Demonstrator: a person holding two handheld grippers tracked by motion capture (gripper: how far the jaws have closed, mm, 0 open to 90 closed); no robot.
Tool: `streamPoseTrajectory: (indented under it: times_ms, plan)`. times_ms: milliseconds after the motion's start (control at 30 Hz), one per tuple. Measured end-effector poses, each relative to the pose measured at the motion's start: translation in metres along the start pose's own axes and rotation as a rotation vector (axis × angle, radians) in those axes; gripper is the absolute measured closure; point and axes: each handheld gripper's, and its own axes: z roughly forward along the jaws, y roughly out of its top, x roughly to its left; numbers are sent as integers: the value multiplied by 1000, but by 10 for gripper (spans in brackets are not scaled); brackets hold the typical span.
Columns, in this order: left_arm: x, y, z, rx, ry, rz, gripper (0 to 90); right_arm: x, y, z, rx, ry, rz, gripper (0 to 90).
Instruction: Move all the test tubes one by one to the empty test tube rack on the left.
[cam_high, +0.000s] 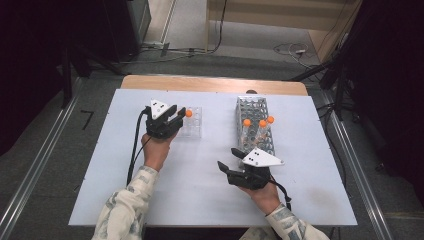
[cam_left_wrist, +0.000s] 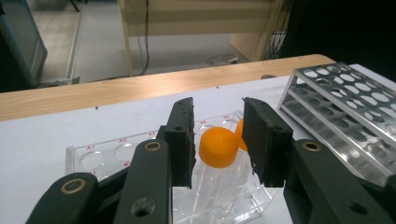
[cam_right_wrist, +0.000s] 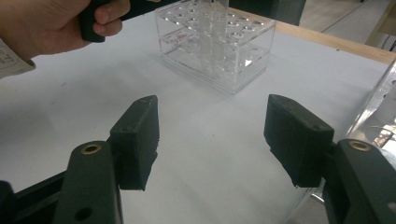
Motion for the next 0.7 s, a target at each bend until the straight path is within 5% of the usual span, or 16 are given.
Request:
streamPoseTrajectory:
  times_ms: [200,500,700]
  plan:
    - [-1,0,-7,-16,-11,-15,552,-4,0,0,-1,-12,5,338]
    - [-12,-7,-24,-34,12,-2,299,-10,-1,-2,-3,-51,6,345]
    - [-21,-19,-37,-30,9,21,248,-19,-1,-4,-15,-88,19,349]
